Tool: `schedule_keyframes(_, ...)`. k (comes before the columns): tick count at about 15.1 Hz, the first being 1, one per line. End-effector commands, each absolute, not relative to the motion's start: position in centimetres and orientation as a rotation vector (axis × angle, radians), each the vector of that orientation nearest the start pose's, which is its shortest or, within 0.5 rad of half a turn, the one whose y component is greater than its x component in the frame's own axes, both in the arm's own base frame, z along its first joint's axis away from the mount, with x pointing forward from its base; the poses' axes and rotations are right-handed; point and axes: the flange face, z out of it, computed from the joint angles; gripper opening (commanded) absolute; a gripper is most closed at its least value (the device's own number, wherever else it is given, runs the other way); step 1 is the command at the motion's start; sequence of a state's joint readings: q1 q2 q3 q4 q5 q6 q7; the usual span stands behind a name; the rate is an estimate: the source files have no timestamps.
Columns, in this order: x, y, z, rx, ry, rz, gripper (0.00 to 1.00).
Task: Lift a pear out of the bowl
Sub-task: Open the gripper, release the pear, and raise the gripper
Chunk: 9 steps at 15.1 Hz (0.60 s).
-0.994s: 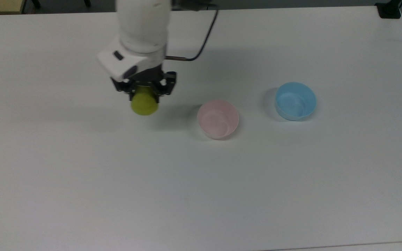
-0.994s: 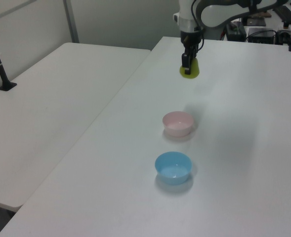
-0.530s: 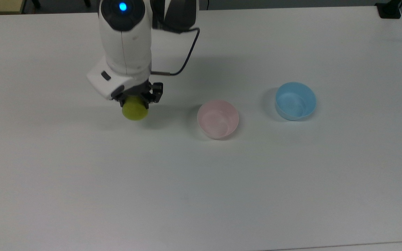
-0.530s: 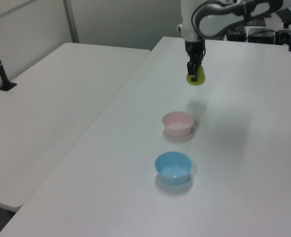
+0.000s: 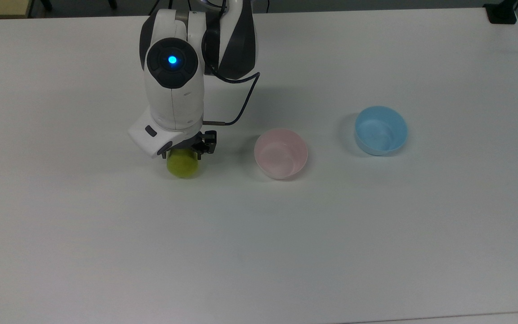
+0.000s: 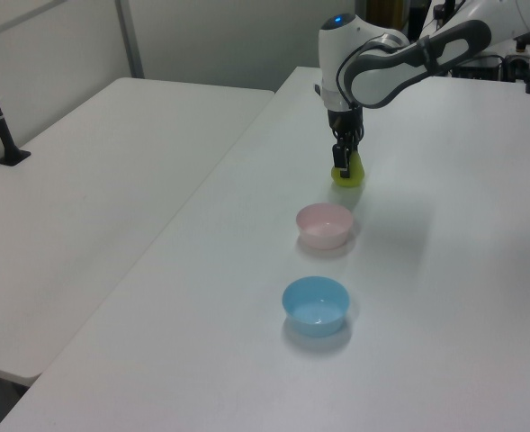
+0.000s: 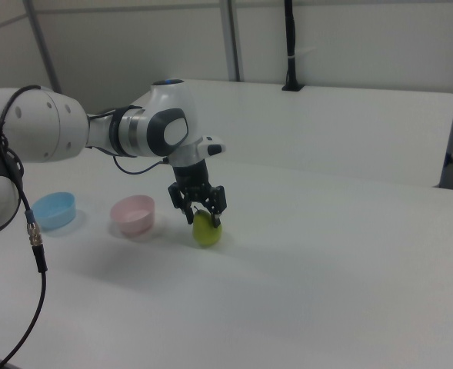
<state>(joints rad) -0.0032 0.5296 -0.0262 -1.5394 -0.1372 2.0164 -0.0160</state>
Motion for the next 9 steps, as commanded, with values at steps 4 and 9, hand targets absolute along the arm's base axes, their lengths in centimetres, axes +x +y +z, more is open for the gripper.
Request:
schedule_keyframes(4, 67.9, -2.1, 41.4, -3.273, 0.007, -0.051, 1.00)
schedule_keyframes(9, 64.2, -1.4, 49.7, -3.250, 0.096, -0.002, 1.00)
